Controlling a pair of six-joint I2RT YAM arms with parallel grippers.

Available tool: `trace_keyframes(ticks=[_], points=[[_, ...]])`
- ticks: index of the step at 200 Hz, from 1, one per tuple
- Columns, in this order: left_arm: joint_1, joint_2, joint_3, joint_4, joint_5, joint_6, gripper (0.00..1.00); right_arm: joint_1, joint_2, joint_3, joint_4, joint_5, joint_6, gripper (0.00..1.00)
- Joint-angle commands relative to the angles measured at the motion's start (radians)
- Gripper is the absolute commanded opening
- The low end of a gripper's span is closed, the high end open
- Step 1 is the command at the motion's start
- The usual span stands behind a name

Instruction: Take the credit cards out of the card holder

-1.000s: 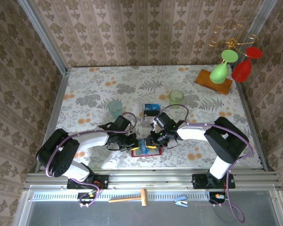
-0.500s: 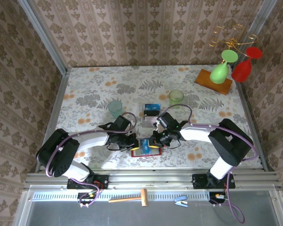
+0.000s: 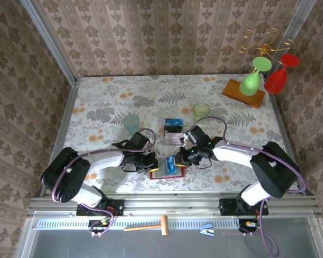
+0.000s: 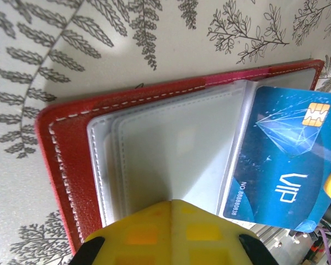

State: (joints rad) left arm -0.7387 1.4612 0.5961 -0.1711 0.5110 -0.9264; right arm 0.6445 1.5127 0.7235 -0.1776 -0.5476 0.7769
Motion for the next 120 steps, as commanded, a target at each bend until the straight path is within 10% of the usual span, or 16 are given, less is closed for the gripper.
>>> trace_keyframes(ticks=[1,120], points=[[-0.005,-0.021,0.007,-0.067,-0.029,-0.006,0.05,-0.005,-0.03,0.012,-0.068,0.025,-0.039,0.07],[0.101,-0.189,0.04,-0.081,-0.045,0.031,0.1,-0.006,-0.016,0.291,-0.418,0.138,-0.382,0.0]])
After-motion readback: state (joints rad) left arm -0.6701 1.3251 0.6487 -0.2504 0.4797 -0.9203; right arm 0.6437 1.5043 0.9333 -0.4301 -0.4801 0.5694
